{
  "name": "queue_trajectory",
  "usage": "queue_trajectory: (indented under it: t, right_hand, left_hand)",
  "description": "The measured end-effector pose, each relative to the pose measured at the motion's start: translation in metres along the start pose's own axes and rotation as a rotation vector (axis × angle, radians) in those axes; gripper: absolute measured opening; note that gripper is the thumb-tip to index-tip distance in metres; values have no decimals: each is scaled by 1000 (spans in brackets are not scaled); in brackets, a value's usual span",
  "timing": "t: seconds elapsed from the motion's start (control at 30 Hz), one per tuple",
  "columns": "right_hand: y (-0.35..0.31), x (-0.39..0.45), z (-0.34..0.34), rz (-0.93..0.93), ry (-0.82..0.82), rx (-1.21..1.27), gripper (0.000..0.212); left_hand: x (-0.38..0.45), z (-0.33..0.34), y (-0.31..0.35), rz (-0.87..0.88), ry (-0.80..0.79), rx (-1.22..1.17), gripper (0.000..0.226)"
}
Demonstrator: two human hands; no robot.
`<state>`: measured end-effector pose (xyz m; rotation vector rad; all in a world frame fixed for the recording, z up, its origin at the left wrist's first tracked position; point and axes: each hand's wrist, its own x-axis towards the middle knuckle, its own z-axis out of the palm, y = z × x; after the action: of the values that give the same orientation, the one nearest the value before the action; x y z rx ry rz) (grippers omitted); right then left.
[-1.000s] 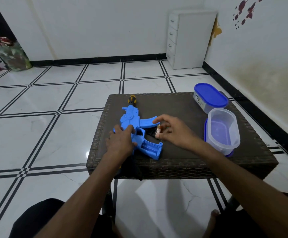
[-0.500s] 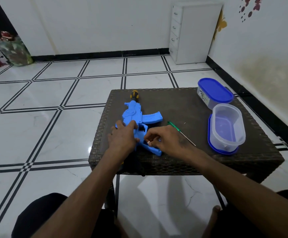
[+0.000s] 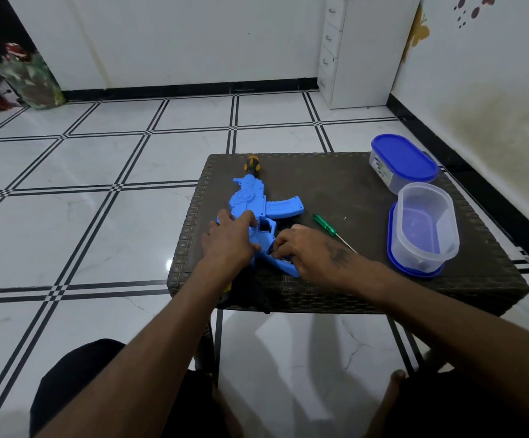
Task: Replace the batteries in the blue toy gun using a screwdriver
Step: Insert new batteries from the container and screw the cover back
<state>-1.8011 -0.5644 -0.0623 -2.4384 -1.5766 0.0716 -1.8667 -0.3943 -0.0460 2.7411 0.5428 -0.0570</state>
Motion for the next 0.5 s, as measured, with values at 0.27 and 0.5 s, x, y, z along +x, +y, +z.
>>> queue_trajectory:
  t: [0.27,0.5]
  right_hand:
    - [-1,-6,-17,-18,-65,-86,39]
    - [17,-36,-54,434,301,154,29]
  left_hand:
    - [-1,1,3,-8,1,-3,43]
    - [-2,4,4,-6,6,5,40]
